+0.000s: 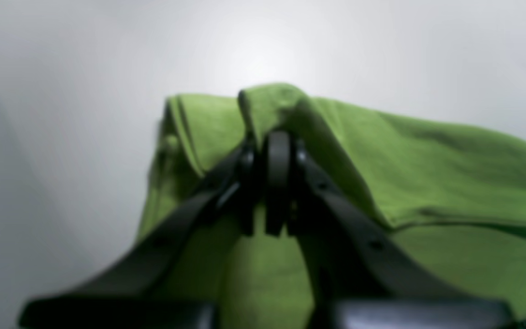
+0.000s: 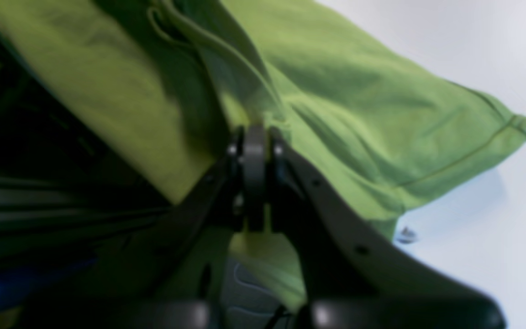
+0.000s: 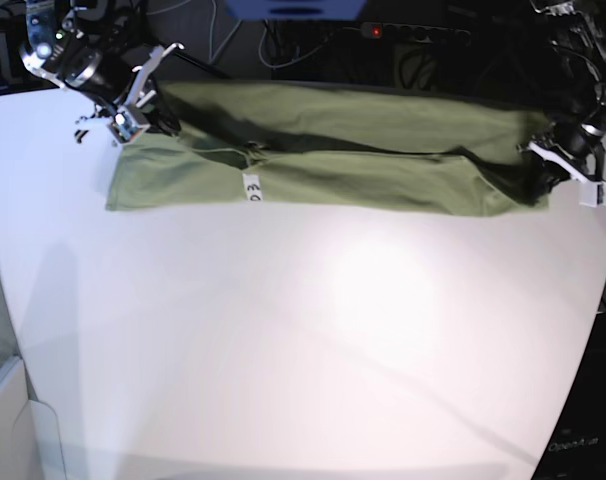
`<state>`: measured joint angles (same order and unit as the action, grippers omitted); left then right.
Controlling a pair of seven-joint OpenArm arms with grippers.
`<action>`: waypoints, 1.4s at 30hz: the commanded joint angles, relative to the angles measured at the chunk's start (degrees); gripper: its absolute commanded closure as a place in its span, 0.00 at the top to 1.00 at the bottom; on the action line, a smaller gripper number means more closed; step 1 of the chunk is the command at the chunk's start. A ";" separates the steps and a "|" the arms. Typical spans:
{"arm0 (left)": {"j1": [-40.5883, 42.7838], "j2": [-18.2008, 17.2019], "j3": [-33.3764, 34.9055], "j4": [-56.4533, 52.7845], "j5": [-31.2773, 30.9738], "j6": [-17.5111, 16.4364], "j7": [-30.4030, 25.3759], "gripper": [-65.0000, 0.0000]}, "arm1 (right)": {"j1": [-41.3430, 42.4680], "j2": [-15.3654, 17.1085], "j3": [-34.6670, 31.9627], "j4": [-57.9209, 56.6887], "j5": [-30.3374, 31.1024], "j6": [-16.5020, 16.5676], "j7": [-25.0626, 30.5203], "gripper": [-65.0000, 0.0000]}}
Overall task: Fold the T-shirt properly
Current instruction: 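Lift the hem with both grippers and fold it toward the collar, then lay the folded hem down and hold both grippers at the fold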
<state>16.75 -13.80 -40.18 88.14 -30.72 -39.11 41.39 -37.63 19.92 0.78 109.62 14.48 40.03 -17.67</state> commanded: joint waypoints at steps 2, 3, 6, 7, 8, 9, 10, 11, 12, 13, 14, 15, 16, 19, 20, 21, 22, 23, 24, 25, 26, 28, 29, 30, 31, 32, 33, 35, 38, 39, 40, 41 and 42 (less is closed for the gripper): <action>-0.01 -0.48 -0.39 1.49 -0.62 -0.23 -1.17 0.05 | -1.89 0.60 0.41 1.01 0.60 -0.03 2.51 0.02; -0.01 -0.48 -0.39 1.31 -0.62 -0.23 -1.17 0.05 | -2.51 0.60 0.41 1.01 0.60 -0.03 3.03 0.02; 0.08 -0.48 -0.74 1.05 -0.62 -0.23 -1.17 0.05 | -4.26 0.60 0.41 1.01 0.60 -0.03 4.44 0.02; 0.35 -0.48 -0.74 0.96 -0.62 -0.32 -1.17 0.05 | -4.79 0.60 0.41 1.01 0.60 -0.03 4.97 0.02; 0.79 -0.57 -0.74 0.96 -0.71 -0.32 -1.17 0.05 | -5.23 0.60 0.41 1.01 0.60 -0.03 5.41 0.02; 0.96 -0.66 -0.74 1.05 -0.88 -0.32 -1.25 0.05 | -5.76 0.60 0.41 1.01 0.60 -0.03 5.76 0.02; 1.14 -0.75 -0.91 1.14 -0.97 -0.32 -1.25 0.05 | -6.02 0.60 0.41 1.01 0.60 -0.03 6.02 0.02; 1.14 -0.75 -1.53 1.22 -0.97 -0.32 -1.17 0.05 | -6.29 0.60 0.41 1.01 0.60 -0.03 6.11 0.02; 1.14 -0.66 -2.41 1.22 -0.88 -0.32 -1.17 0.05 | -6.37 0.69 0.41 1.01 0.60 -0.03 6.11 0.02; 1.14 -0.66 -3.20 1.22 -0.62 -0.32 -1.08 0.05 | -6.46 0.69 0.41 1.01 0.60 -0.03 6.11 0.02; 1.14 -0.75 -3.73 0.96 -0.62 -0.32 -1.08 0.05 | -6.55 0.69 0.41 0.93 0.60 -0.03 6.11 0.02; 1.22 -0.75 -4.17 0.87 -0.62 -0.40 -1.08 0.05 | -6.72 0.69 0.41 0.93 0.60 -0.03 6.11 0.02; 1.40 -0.83 -4.70 0.87 -0.62 -0.49 -1.08 0.05 | -7.16 0.69 0.41 0.93 0.60 -0.03 6.11 0.02; 2.63 -0.92 -6.28 0.96 -0.53 -0.89 -1.08 0.05 | -7.52 0.69 0.06 0.93 0.60 -0.03 6.55 0.02; 2.63 -0.92 -7.07 0.96 -0.53 -0.89 -1.08 0.05 | -7.52 0.69 -0.03 0.93 0.60 -0.03 6.90 0.02; 2.72 -0.92 -7.68 0.96 -0.44 -0.89 -1.08 0.05 | -7.52 0.69 -0.03 0.93 0.60 -0.03 7.08 0.02; 2.72 -0.92 -8.21 0.96 -0.44 -0.89 -1.08 0.05 | -7.60 0.60 -0.03 0.93 0.60 -0.03 7.52 0.02; 2.81 -0.92 -8.48 0.96 -0.44 -0.89 -1.08 0.05 | -7.60 0.60 -0.03 0.84 0.60 -0.03 7.61 0.02; 2.81 -0.92 -8.83 0.87 -0.44 -0.89 -1.08 0.05 | -7.60 0.52 -0.12 0.84 0.60 -0.03 7.61 0.02; 2.81 -0.92 -9.18 0.87 -0.36 -0.89 -1.08 0.05 | -7.69 0.43 -0.12 0.84 0.60 -0.03 7.69 0.02; 2.90 -0.92 -9.44 0.87 0.08 -0.89 -1.08 0.05 | -7.78 0.34 -0.12 0.84 0.60 -0.03 7.69 0.02; 3.33 -0.83 -9.53 0.87 1.58 -0.89 -1.08 0.05 | -7.78 0.34 -0.20 0.75 0.60 -0.03 7.69 0.02; 3.42 -0.66 -9.62 0.87 2.19 -0.89 -1.08 0.05 | -7.78 0.34 -0.20 0.75 0.60 -0.03 7.69 0.02; 3.42 -0.57 -9.62 0.87 2.90 -0.89 -1.08 0.05 | -7.78 0.34 -0.20 0.75 0.60 -0.03 7.69 0.02; 3.42 -0.57 -9.62 0.87 3.42 -0.89 -1.08 0.05 | -7.87 0.34 -0.20 0.75 0.60 -0.03 7.69 0.02; 3.42 -0.57 -9.62 0.87 3.86 -0.89 -1.08 0.05 | -8.31 0.34 -0.20 0.75 0.60 -0.03 7.69 0.02; 3.42 -0.57 -9.62 0.78 4.21 -0.89 -1.08 0.05 | -8.75 0.34 -0.29 0.75 0.60 -0.03 7.69 0.02; 3.42 -0.48 -9.62 0.78 4.74 -0.89 -1.08 0.05 | -9.27 0.34 -1.17 0.66 0.60 -0.03 8.84 0.02; 3.42 -0.48 -9.62 0.78 4.83 -0.89 -1.08 0.05 | -10.77 0.52 -2.31 -0.22 0.51 -0.03 11.39 0.02; 3.42 -0.48 -9.62 0.78 4.83 -0.89 -1.08 0.05 | -11.12 0.34 -2.40 -0.74 -0.11 -0.03 12.26 0.02; 3.42 -0.48 -9.62 0.70 4.83 -0.89 -1.08 0.05 | -11.12 0.17 -2.67 -1.36 -1.43 -0.03 12.97 0.02; 3.42 -0.48 -9.62 0.70 4.83 -0.89 -1.08 0.05 | -11.12 -0.63 -2.93 -1.98 -2.83 -0.03 13.50 0.02; 3.42 -0.48 -9.62 0.70 4.83 -0.89 -1.08 0.05 | -11.21 -1.33 -2.93 -2.77 -3.89 -0.03 14.02 0.02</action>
<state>20.14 -13.30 -49.41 88.12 -25.06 -39.86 41.41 -48.14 18.22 -2.26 106.02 10.17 40.03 -5.21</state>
